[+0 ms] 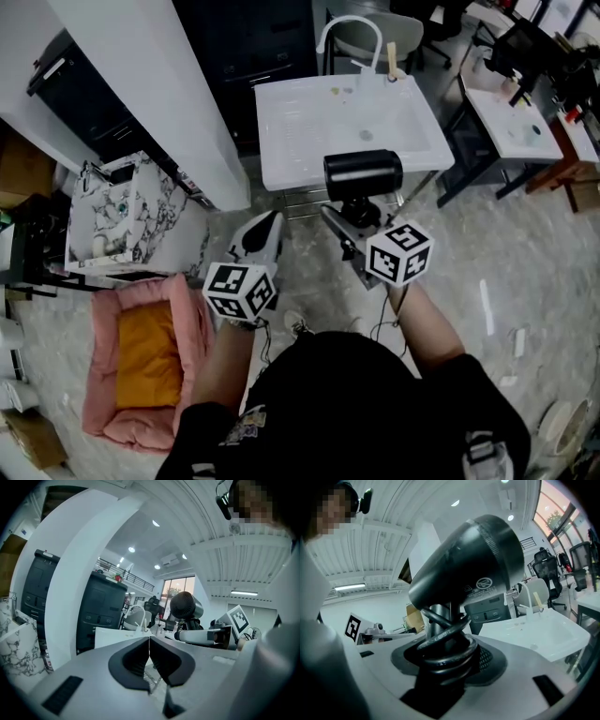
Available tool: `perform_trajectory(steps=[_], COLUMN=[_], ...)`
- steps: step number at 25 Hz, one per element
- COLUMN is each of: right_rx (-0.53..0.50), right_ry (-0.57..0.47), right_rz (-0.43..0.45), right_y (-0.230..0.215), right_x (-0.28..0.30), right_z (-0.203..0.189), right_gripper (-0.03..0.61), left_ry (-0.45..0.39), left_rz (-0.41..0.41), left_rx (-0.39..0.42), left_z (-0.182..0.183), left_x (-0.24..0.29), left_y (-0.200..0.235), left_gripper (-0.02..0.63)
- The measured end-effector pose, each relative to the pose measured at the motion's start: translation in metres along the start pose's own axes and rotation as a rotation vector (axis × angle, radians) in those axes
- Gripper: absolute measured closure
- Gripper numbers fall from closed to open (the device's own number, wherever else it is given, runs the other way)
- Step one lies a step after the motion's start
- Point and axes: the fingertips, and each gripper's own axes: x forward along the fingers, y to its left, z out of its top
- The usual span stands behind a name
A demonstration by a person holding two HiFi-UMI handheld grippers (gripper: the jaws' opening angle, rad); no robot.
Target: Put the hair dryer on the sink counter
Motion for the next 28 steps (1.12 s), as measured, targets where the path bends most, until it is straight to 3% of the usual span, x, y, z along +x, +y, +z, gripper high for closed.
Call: perform_trajectory(steps=[7,18,28], right_rx=[0.006,0.016,0.030], right_ry=[-0.010,0.008,0.019], right_rz=[-0.033,-0.049,-0.015], right_y=[0.016,0.019,-0.020], right_x=[0.051,0.103,0.142], right_z=[0.006,0.015,0.029], right_gripper=[0.356,0.356,0.356], left_ry=[0.011,0.015,0.017], left_rz=[-0.048,-0.073,-0.040], left_rx=[0.003,-0.015,-0.026], left_z=[0.011,0.022,0.027], left_x=[-0.004,-0.004,0.034], left_y=[0.048,0.089,0.111], left_gripper=[0.610,0.610,0.610])
